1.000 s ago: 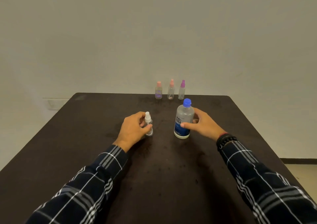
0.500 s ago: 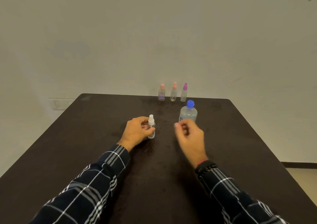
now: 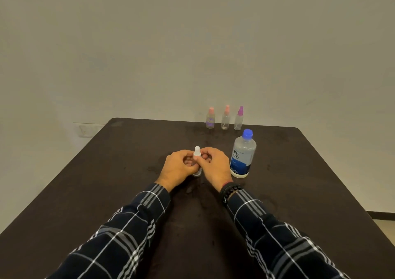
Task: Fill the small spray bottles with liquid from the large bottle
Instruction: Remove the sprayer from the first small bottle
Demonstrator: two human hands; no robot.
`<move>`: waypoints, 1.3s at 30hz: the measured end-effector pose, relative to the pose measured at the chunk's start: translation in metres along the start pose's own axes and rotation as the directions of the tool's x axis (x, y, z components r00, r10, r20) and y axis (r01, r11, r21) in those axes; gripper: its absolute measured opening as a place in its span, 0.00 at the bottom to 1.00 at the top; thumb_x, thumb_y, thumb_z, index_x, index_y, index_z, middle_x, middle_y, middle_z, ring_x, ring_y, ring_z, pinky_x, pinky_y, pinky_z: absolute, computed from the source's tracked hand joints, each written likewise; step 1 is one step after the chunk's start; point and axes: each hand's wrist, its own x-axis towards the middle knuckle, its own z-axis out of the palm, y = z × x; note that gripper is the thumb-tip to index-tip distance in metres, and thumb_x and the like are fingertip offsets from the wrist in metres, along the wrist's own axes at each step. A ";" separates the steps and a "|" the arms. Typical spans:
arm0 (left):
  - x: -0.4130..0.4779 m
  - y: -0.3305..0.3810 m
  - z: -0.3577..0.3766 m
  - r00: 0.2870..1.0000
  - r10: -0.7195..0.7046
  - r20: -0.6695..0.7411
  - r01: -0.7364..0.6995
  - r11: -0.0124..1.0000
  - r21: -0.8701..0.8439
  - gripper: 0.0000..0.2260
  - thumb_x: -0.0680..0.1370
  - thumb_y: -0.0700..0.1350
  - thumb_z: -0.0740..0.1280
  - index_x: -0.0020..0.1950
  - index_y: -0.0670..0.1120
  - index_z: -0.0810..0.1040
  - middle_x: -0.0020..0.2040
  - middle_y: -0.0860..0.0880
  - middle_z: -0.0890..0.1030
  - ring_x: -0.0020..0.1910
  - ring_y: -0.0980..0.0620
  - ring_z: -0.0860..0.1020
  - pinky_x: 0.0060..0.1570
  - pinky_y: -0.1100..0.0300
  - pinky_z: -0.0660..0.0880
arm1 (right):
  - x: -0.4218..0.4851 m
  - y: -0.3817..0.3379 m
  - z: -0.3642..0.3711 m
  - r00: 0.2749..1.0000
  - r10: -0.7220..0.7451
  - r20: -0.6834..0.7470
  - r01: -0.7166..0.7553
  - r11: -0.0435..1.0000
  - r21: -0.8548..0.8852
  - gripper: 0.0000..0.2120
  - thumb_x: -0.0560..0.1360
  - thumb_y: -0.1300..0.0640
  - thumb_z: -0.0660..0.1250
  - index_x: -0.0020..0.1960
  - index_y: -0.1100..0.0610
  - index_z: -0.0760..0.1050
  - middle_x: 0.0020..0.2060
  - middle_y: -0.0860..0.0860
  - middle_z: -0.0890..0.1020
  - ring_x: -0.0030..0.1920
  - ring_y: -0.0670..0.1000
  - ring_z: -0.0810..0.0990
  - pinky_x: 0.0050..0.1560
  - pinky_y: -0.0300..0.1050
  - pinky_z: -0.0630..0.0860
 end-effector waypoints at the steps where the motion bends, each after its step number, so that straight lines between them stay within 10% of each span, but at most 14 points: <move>1: 0.000 0.001 0.000 1.000 -0.001 0.005 0.001 1.000 -0.007 0.14 0.74 0.42 0.76 0.59 0.47 0.84 0.47 0.55 0.85 0.44 0.67 0.82 0.44 0.76 0.75 | 0.001 0.000 -0.004 0.999 -0.028 0.042 0.030 0.998 -0.047 0.11 0.76 0.52 0.72 0.58 0.51 0.81 0.50 0.47 0.82 0.49 0.46 0.80 0.55 0.43 0.79; 7: 0.000 0.002 -0.002 1.000 -0.012 0.023 0.011 0.999 0.040 0.16 0.73 0.40 0.76 0.59 0.49 0.83 0.46 0.56 0.84 0.43 0.65 0.81 0.43 0.73 0.75 | -0.002 -0.005 -0.008 0.987 0.050 0.154 -0.069 0.991 0.115 0.25 0.72 0.49 0.76 0.64 0.51 0.70 0.51 0.49 0.77 0.51 0.46 0.77 0.54 0.41 0.76; 11: 0.001 0.000 -0.003 0.999 -0.031 0.022 0.030 0.999 0.026 0.14 0.74 0.41 0.75 0.60 0.47 0.83 0.46 0.53 0.86 0.45 0.60 0.83 0.47 0.69 0.79 | -0.004 -0.009 0.001 0.998 0.066 0.001 -0.065 0.985 0.158 0.13 0.74 0.53 0.75 0.55 0.54 0.77 0.48 0.48 0.80 0.49 0.46 0.79 0.44 0.33 0.72; 18: 0.002 0.000 -0.003 0.999 -0.039 0.035 0.039 0.999 0.005 0.15 0.74 0.40 0.76 0.60 0.48 0.83 0.48 0.55 0.85 0.43 0.66 0.82 0.42 0.76 0.75 | -0.003 -0.007 -0.006 0.964 0.073 0.256 -0.105 0.988 0.117 0.30 0.79 0.51 0.68 0.77 0.52 0.61 0.62 0.51 0.74 0.62 0.50 0.76 0.66 0.49 0.74; 24: 0.001 0.000 -0.003 0.999 -0.037 0.032 0.036 0.999 0.038 0.15 0.74 0.40 0.75 0.60 0.49 0.83 0.46 0.54 0.85 0.44 0.62 0.82 0.42 0.74 0.75 | 0.000 -0.011 0.004 0.989 0.147 0.033 -0.150 0.983 0.110 0.16 0.73 0.51 0.76 0.56 0.53 0.75 0.49 0.48 0.79 0.50 0.47 0.78 0.45 0.37 0.73; 30: 0.000 0.003 -0.003 0.998 -0.041 0.039 0.041 0.999 0.004 0.14 0.75 0.40 0.75 0.59 0.47 0.83 0.46 0.54 0.85 0.42 0.64 0.83 0.48 0.69 0.80 | 0.004 -0.008 -0.006 0.982 0.053 0.179 -0.062 0.997 0.048 0.20 0.78 0.56 0.70 0.69 0.53 0.75 0.62 0.51 0.79 0.62 0.49 0.77 0.64 0.45 0.74; 39: -0.005 0.003 -0.004 0.999 -0.029 0.037 0.027 0.999 0.044 0.13 0.75 0.41 0.75 0.59 0.48 0.83 0.46 0.55 0.84 0.45 0.61 0.82 0.45 0.72 0.77 | 0.000 -0.012 -0.001 0.990 0.137 0.046 -0.140 0.986 0.086 0.14 0.72 0.54 0.77 0.53 0.54 0.77 0.48 0.48 0.80 0.48 0.46 0.78 0.46 0.37 0.75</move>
